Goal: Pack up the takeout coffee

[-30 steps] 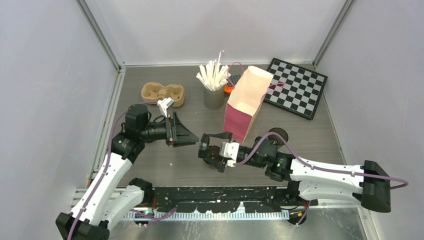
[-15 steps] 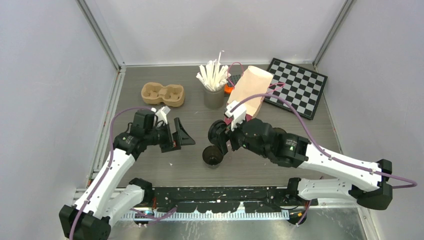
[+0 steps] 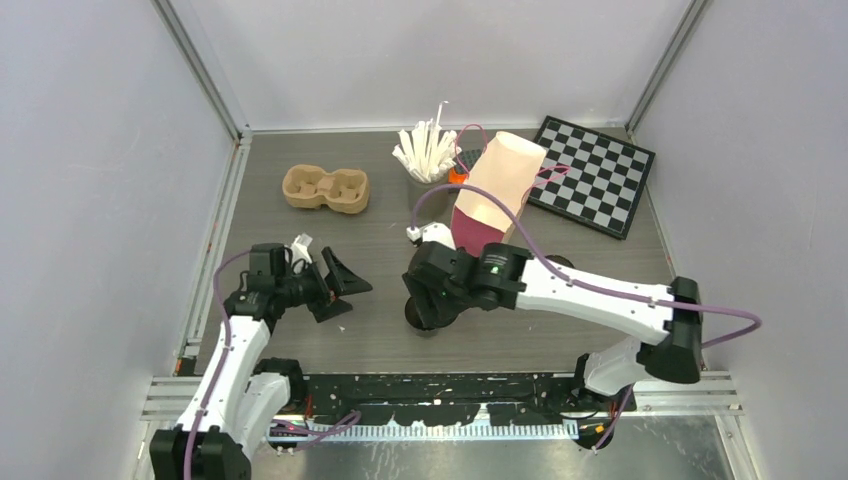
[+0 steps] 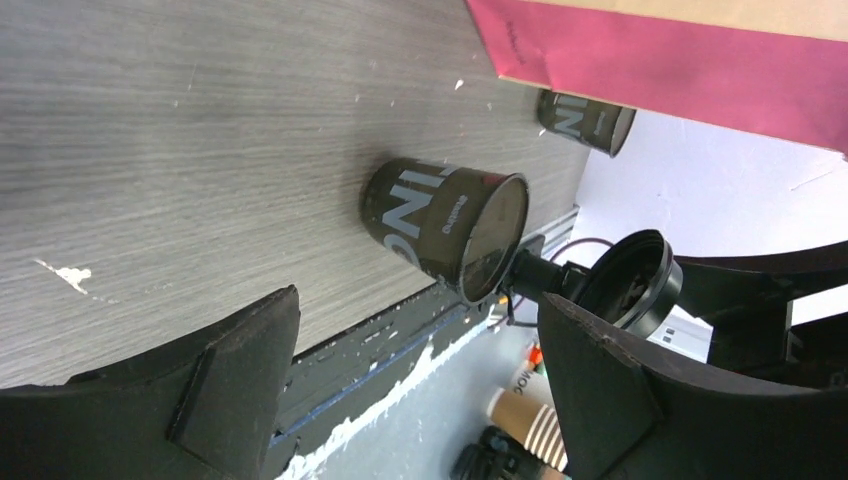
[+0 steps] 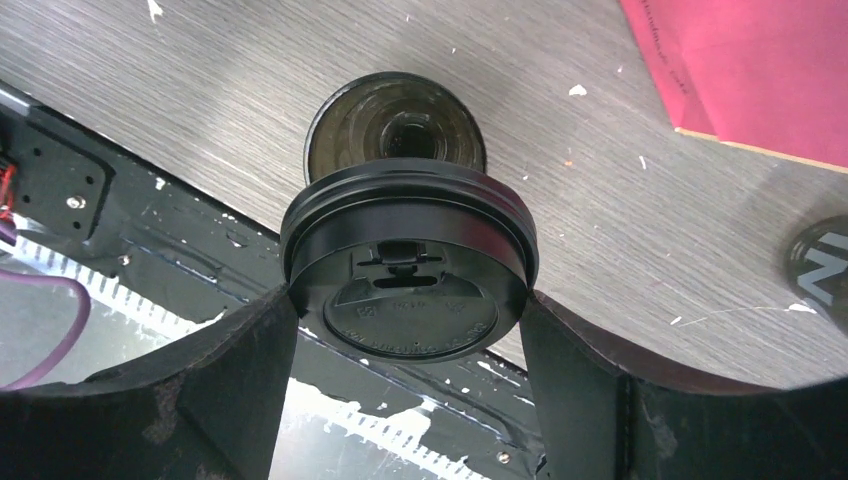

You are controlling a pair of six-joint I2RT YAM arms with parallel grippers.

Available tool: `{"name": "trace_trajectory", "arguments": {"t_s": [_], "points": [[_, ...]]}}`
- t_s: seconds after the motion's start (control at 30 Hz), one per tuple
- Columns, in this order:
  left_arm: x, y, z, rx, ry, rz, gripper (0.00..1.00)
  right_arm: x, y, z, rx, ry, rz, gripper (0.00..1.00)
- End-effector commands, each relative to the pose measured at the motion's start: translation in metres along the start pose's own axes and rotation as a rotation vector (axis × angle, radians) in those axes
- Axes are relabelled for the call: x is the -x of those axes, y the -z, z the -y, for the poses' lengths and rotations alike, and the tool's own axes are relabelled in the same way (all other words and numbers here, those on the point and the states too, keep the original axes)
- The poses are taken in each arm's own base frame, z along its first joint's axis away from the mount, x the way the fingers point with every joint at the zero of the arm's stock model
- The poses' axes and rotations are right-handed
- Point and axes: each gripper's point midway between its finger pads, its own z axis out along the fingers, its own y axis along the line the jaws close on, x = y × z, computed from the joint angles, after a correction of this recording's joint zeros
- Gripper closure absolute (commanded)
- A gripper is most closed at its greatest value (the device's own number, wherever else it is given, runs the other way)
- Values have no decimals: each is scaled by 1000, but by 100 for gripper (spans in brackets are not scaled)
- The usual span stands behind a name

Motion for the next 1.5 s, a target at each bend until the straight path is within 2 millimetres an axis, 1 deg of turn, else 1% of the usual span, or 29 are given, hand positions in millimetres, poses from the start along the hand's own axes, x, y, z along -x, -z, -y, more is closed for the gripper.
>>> {"name": "trace_trajectory", "arguments": {"t_s": [0.0,0.2,0.33,0.53,0.7,1.0,1.13,1.27,1.37,1.47], "points": [[-6,-4,10,-101,11,-59,10,-1,-2,-12,-13,-21,-60,26],[-2,-3,14,-118,13,-31,12,-1,-16,-20,-41,32,-127,24],[-3,-9,13,-156,57,-23,13,-3,-25,-25,-45,61,-164,24],[-3,-14,9,-173,89,-29,15,-9,-37,-25,-71,125,-239,22],[-4,-16,6,-171,97,-32,16,-11,-47,-21,-66,127,-281,22],[-7,-19,2,-172,101,-40,20,-12,-58,-17,-68,124,-313,19],[-8,-19,3,-177,100,-45,22,-8,-55,-17,-58,121,-305,22],[-8,-19,2,-178,97,-40,23,-3,-54,-15,-52,119,-306,22],[-9,-19,1,-175,99,-41,23,-2,-56,-14,-50,114,-320,22],[-10,-20,0,-175,102,-48,23,-4,-57,-16,-32,116,-336,21]]}}
